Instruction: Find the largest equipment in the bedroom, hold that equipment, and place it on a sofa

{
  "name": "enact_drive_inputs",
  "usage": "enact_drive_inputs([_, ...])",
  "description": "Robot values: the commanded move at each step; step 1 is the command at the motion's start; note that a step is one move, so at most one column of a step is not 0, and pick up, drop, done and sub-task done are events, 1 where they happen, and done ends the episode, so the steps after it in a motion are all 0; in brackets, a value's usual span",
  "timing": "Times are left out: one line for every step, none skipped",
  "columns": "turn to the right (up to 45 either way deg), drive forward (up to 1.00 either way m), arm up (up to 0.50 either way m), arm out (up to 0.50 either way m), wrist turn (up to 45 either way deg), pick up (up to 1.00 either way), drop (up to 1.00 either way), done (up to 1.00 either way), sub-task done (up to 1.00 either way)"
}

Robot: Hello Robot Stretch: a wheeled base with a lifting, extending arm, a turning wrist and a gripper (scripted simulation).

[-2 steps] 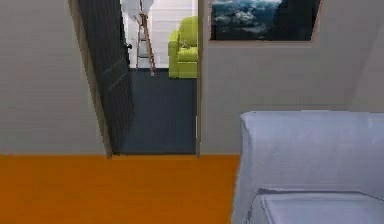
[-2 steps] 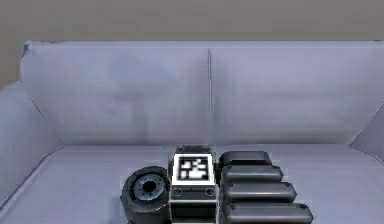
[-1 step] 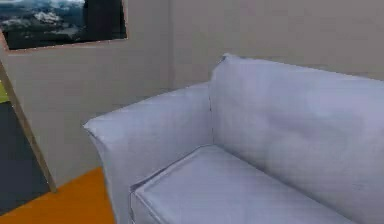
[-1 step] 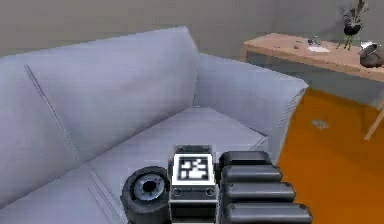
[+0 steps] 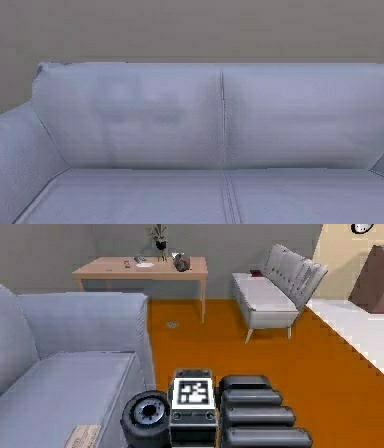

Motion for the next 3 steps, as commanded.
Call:
enact_drive_inputs([15.0,0.0,0.0,0.0,0.0,0.0,0.0,0.0,0.0])
enact_drive_inputs([-45.0,0.0,0.0,0.0,0.0,0.0,0.0,0.0,0.0])
enact_drive_inputs([-45.0,0.0,0.0,0.0,0.0,0.0,0.0,0.0,0.0])
